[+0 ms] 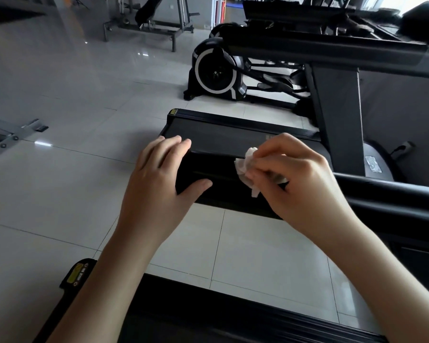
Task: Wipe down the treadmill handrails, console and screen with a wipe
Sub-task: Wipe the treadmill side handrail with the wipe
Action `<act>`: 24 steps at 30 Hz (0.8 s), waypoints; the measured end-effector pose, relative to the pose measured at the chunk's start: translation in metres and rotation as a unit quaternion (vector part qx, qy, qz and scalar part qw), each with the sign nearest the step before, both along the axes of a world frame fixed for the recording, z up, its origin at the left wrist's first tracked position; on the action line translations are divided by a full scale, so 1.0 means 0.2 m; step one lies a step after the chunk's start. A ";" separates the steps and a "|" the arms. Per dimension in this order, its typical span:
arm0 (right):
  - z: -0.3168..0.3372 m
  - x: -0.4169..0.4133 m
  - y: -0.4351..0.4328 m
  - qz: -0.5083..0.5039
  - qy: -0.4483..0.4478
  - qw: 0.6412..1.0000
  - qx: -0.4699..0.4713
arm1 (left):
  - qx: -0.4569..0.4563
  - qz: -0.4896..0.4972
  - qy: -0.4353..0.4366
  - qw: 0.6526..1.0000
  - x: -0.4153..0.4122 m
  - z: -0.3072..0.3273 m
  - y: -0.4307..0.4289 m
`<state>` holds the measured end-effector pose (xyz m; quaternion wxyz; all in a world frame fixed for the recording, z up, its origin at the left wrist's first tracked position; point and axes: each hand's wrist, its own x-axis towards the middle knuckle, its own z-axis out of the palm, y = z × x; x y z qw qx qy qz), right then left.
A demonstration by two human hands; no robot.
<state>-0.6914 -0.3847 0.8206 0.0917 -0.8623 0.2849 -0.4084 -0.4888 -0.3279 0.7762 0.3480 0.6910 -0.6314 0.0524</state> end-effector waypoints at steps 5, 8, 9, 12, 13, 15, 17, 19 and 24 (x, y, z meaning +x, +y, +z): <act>-0.02 0.01 0.01 -0.076 0.043 0.996 -0.029 | 0.000 0.000 -0.004 1.000 0.00 0.00 0.00; -0.02 0.04 0.05 -0.145 0.095 0.980 -0.098 | -0.004 -0.005 -0.009 1.000 0.01 0.00 0.00; -0.01 0.05 0.05 -0.154 0.097 0.978 -0.102 | -0.003 -0.007 -0.010 1.000 0.01 0.00 0.00; -0.01 0.08 0.09 -0.144 0.110 0.978 -0.101 | 0.000 -0.011 -0.020 1.000 0.02 0.00 0.00; -0.03 0.07 0.11 -0.141 0.115 0.978 -0.097 | 0.000 -0.012 -0.021 1.000 0.02 0.00 0.00; -0.07 0.04 0.15 -0.139 0.100 0.982 -0.078 | -0.001 -0.015 -0.022 1.000 0.03 0.00 0.00; -0.09 0.03 0.16 -0.141 0.057 0.986 -0.075 | -0.005 -0.015 -0.025 1.000 0.04 0.00 0.00; -0.09 0.09 0.14 -0.158 0.028 0.983 -0.095 | -0.007 -0.015 -0.031 0.999 0.04 0.00 -0.01; -0.22 0.15 0.20 -0.126 0.059 0.987 -0.082 | -0.020 -0.013 -0.038 0.999 0.04 -0.02 -0.01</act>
